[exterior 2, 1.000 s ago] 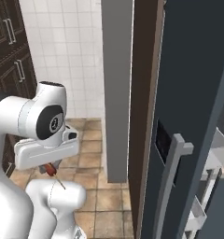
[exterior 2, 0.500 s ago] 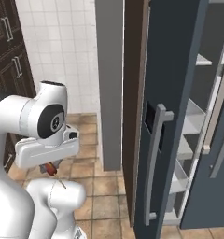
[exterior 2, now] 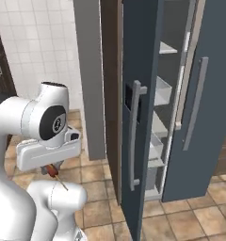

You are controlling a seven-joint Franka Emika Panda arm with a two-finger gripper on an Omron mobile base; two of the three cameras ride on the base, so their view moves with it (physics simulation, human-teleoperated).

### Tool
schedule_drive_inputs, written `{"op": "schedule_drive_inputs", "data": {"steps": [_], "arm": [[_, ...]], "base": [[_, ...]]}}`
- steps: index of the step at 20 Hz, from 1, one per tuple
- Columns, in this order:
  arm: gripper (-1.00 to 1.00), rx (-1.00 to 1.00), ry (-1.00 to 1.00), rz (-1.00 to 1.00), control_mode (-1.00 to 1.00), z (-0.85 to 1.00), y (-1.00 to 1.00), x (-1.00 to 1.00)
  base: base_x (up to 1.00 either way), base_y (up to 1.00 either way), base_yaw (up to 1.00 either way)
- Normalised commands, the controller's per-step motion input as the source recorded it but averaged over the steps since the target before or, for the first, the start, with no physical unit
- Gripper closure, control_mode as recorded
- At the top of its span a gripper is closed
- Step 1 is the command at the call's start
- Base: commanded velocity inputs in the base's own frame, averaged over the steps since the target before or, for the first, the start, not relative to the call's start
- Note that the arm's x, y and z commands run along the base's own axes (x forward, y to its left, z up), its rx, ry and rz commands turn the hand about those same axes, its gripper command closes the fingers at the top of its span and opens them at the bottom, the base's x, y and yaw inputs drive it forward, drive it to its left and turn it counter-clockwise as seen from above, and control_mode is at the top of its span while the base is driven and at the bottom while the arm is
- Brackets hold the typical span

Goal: Store the hot dog in the freezer for long-term storage. Close the freezer door after placing the cooked food.

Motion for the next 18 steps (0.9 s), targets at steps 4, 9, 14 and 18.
{"op": "schedule_drive_inputs", "data": {"steps": [4,9,14,18], "arm": [[1.0,0.0,0.0,0.0,1.0,0.0,0.0,0.0],[1.0,0.0,0.0,0.0,1.0,0.0,0.0,0.0],[1.0,0.0,0.0,0.0,1.0,0.0,0.0,0.0],[1.0,0.0,0.0,0.0,1.0,0.0,0.0,0.0]], "base": [[-0.19,-0.21,-0.5],[-0.03,-0.59,-0.6],[0.08,-0.49,-0.62],[0.1,-0.43,-0.64]]}}
